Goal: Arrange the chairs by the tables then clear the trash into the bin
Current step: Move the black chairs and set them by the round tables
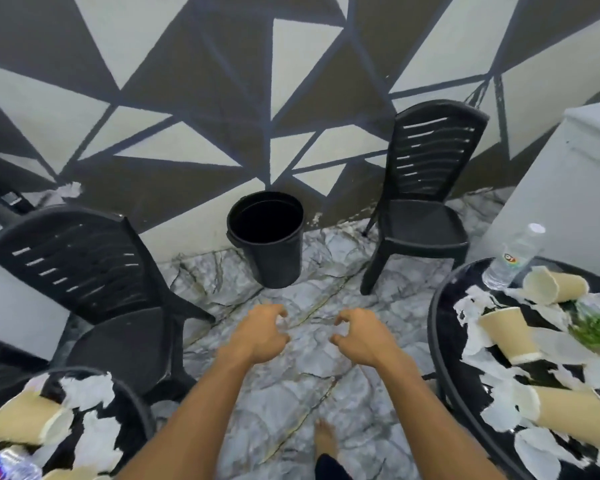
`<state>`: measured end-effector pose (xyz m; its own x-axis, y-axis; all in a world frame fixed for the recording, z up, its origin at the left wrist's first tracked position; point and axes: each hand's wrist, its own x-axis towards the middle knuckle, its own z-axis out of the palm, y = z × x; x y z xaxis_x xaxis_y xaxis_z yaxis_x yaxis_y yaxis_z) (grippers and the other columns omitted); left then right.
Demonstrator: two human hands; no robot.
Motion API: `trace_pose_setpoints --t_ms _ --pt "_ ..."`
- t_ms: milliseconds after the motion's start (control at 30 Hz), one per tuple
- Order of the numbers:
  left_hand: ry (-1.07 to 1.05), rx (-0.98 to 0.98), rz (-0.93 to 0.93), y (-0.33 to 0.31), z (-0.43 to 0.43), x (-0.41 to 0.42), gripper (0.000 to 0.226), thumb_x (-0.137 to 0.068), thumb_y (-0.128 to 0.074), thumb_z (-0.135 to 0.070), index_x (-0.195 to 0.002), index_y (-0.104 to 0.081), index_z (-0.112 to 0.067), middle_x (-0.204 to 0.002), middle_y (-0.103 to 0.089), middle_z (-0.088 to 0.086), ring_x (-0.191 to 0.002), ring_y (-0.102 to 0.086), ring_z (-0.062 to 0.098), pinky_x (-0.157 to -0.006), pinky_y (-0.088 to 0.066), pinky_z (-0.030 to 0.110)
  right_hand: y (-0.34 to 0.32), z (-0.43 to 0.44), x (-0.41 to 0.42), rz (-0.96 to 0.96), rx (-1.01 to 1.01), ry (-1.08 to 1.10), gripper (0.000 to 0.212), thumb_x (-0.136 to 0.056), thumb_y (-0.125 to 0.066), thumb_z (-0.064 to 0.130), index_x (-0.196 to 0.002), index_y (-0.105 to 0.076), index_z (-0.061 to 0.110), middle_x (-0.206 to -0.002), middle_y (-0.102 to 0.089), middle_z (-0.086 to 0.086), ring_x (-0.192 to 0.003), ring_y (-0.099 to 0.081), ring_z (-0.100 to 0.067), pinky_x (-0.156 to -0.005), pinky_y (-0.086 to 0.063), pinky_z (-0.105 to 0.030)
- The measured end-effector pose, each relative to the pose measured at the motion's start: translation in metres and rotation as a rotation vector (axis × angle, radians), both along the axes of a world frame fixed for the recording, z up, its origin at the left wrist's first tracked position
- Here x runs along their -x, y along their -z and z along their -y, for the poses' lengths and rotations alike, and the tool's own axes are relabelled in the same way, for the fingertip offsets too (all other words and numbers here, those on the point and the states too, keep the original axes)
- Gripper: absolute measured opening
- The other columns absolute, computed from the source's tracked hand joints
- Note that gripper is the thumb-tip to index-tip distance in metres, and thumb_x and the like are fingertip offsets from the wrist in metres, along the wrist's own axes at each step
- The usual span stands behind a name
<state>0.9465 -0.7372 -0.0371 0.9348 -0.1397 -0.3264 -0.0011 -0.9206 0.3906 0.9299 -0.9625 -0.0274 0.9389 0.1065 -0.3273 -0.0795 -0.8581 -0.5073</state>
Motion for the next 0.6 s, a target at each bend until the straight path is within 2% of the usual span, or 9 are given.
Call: trace_pose_setpoints --t_ms 67,200,333,467,600 --pt "0.027 -0.022 -0.001 -0.001 0.001 -0.044 0.047 -0.089 -0.067 -0.039 -0.131 -0.052 -0.023 -0.141 -0.046 0.004 -0.131 -0.042 0.025 -0.103 -0.042 0.038 0.003 0.0 -0.042 0.002 -0.018 0.014 0.039 -0.086 -0.068 0.039 -0.12 -0.064 0.021 -0.123 -0.062 -0.003 -0.11 -0.061 -0.022 -0.09 -0.051 -0.034" --pt "0.054 -0.038 0.017 -0.006 0.006 -0.125 0.046 -0.091 -0.066 -0.038 -0.132 -0.051 -0.022 -0.138 -0.045 0.002 -0.13 -0.041 0.023 -0.105 -0.042 0.04 0.002 0.002 -0.124 0.006 -0.014 0.006 0.037 -0.087 -0.067 0.038 -0.119 -0.065 0.021 -0.123 -0.062 -0.003 -0.109 -0.06 -0.022 -0.089 -0.052 -0.035" --pt "0.072 -0.004 0.028 -0.012 0.009 -0.192 0.045 -0.089 -0.068 -0.035 -0.13 -0.053 -0.022 -0.129 -0.05 0.0 -0.123 -0.047 0.024 -0.1 -0.047 0.042 -0.005 0.009 -0.191 -0.012 -0.01 0.007 0.038 -0.088 -0.067 0.041 -0.12 -0.063 0.022 -0.123 -0.062 -0.004 -0.11 -0.06 -0.022 -0.088 -0.052 -0.039" --pt "0.101 0.01 0.031 -0.015 0.014 -0.272 0.044 -0.09 -0.069 -0.033 -0.129 -0.054 -0.02 -0.131 -0.049 0.0 -0.122 -0.046 0.023 -0.1 -0.046 0.04 -0.006 0.015 -0.26 0.015 -0.006 0.038 0.035 -0.086 -0.067 0.042 -0.116 -0.065 0.024 -0.125 -0.061 -0.002 -0.118 -0.054 -0.022 -0.089 -0.052 -0.04" --pt "0.167 0.011 0.082 -0.014 0.027 -0.363 0.043 -0.088 -0.069 -0.035 -0.126 -0.056 -0.023 -0.122 -0.052 -0.002 -0.115 -0.047 0.021 -0.091 -0.046 0.036 -0.005 0.024 -0.336 0.036 -0.006 0.107 0.028 -0.085 -0.066 0.039 -0.108 -0.066 0.024 -0.115 -0.064 -0.001 -0.103 -0.06 -0.02 -0.082 -0.054 -0.038"
